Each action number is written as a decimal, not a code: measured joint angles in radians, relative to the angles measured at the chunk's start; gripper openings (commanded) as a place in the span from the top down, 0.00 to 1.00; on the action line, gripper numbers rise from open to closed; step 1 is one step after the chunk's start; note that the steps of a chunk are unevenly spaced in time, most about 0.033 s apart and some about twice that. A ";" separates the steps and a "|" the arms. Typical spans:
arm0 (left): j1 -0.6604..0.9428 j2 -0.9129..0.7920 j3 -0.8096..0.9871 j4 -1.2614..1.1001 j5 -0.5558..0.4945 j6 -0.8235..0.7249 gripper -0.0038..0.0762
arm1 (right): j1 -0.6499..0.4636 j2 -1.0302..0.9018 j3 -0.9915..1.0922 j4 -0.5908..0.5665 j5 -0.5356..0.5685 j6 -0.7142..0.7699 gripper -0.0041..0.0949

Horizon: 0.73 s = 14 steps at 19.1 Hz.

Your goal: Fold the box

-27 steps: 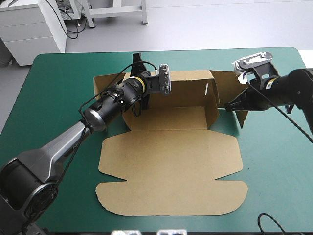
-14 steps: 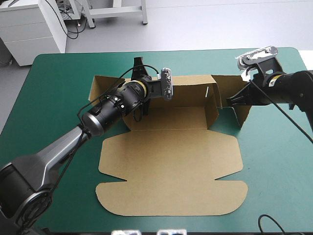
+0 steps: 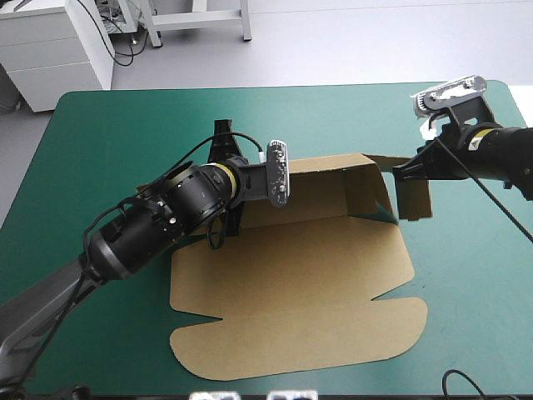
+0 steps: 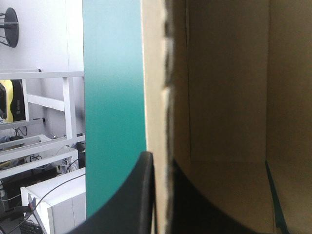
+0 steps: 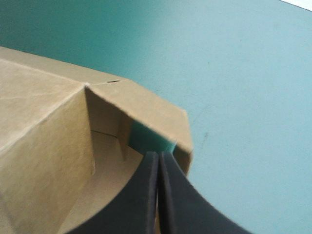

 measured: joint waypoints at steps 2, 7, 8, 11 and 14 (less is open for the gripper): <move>-0.035 -0.013 0.000 0.000 0.051 -0.011 0.96 | 0.000 -0.014 -0.001 -0.016 0.004 0.009 0.98; -0.150 -0.027 -0.013 0.042 0.160 -0.038 0.96 | 0.000 -0.038 -0.002 -0.073 0.009 0.030 0.98; -0.173 -0.034 -0.031 0.044 0.179 -0.042 0.96 | 0.000 -0.039 -0.002 -0.081 0.009 0.033 0.98; -0.217 -0.048 -0.084 0.044 0.213 -0.042 0.96 | 0.000 -0.039 -0.002 -0.091 0.002 0.038 0.98; -0.243 -0.050 -0.134 0.044 0.213 -0.042 0.96 | 0.000 -0.039 -0.002 -0.114 -0.019 0.051 0.98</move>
